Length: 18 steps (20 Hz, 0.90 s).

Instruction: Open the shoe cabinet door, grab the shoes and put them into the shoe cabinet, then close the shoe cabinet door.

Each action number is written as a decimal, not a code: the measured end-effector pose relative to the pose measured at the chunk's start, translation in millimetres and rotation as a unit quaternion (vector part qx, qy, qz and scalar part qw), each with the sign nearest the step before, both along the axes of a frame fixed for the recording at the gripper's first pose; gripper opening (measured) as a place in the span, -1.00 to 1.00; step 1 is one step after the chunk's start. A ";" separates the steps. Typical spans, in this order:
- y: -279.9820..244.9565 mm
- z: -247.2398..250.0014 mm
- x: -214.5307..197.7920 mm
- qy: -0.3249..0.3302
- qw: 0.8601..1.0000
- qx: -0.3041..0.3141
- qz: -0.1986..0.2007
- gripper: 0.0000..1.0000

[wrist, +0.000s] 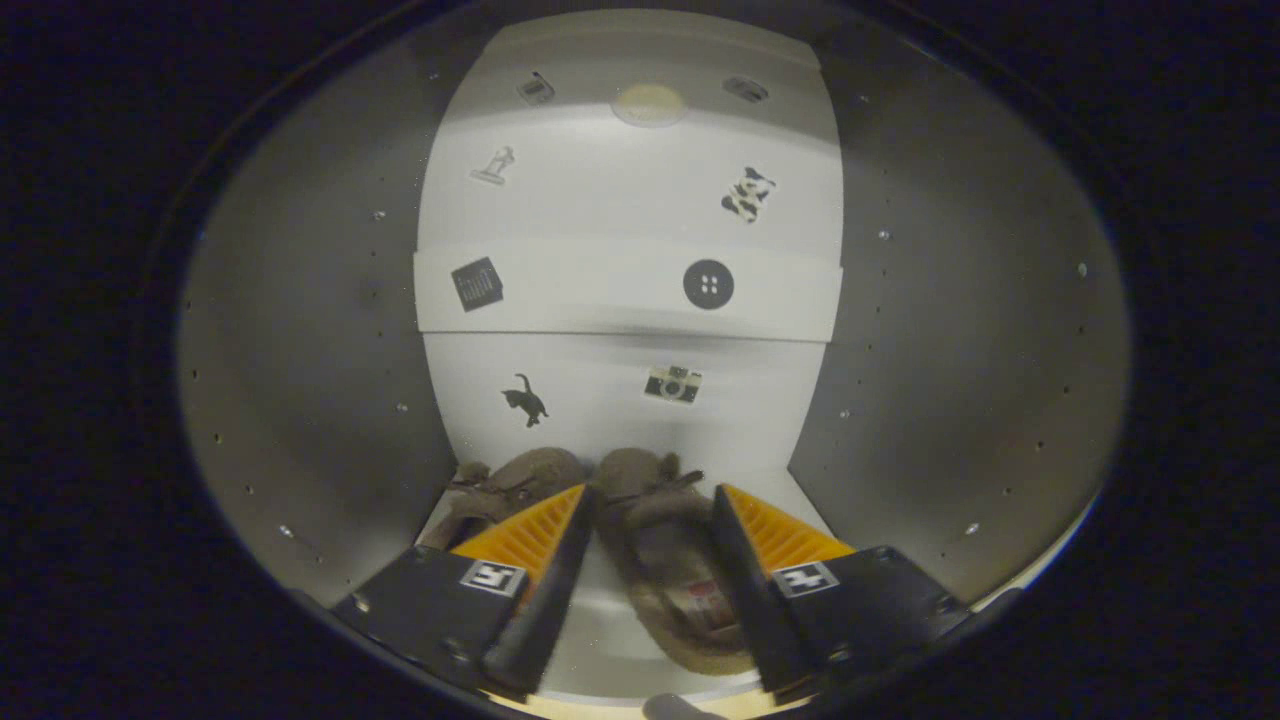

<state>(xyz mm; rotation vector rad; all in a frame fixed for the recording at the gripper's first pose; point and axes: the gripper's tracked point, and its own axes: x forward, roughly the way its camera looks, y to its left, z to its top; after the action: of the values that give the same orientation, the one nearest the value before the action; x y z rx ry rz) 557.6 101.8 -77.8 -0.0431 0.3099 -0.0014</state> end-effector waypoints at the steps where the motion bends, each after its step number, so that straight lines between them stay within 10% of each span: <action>1: 0.0 2.3 -6.6 0.000 1.000 0.004 0.003 0.79; 8: -3.8 9.1 -71.6 -0.022 1.000 0.008 0.008 1.00; 18: -10.9 47.2 -283.4 -0.095 0.993 0.055 0.042 1.00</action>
<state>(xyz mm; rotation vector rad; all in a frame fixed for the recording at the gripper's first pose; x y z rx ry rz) 274.2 90.9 -30.6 0.0541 0.1173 0.0954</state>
